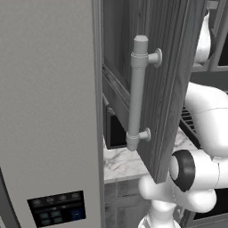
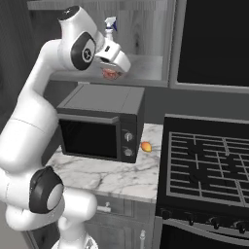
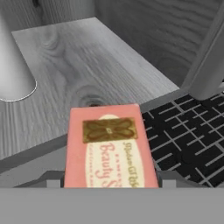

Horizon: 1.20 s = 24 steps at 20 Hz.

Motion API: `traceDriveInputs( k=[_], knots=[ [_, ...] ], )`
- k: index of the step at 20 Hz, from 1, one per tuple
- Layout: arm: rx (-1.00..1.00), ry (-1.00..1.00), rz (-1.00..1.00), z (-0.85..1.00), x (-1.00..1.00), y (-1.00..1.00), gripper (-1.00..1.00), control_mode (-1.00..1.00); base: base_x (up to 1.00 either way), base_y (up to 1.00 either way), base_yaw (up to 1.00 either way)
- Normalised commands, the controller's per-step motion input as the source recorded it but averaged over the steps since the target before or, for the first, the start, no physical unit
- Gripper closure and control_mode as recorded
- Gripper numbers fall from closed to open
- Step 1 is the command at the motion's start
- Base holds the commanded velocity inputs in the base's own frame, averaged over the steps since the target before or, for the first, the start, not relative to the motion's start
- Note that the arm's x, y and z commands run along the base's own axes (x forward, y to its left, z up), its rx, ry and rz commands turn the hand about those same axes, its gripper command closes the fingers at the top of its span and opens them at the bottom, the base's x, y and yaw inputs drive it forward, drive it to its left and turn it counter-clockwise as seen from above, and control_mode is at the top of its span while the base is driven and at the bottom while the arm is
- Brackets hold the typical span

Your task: Pick the spray and bar soap from the cabinet and place them on the counter.

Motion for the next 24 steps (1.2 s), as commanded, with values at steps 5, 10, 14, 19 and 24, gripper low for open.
traceDriveInputs(
  k=[5,10,14,19,24],
  knots=[
    [0.00,0.00,0.00,0.00,-0.53,0.10,1.00,-1.00,0.00,0.00,0.00],
    [0.00,0.00,-0.02,-0.07,-0.49,0.01,1.00,-1.00,0.00,0.00,0.00],
    [-0.02,0.01,-0.02,-0.17,-0.37,0.00,1.00,-1.00,0.00,0.00,0.00],
    [-0.02,0.03,-0.01,-0.27,-0.27,0.00,1.00,-1.00,0.00,0.00,0.00],
    [-0.02,0.05,-0.01,-0.34,-0.13,-0.01,1.00,-1.00,0.00,0.00,0.00]
  ],
)
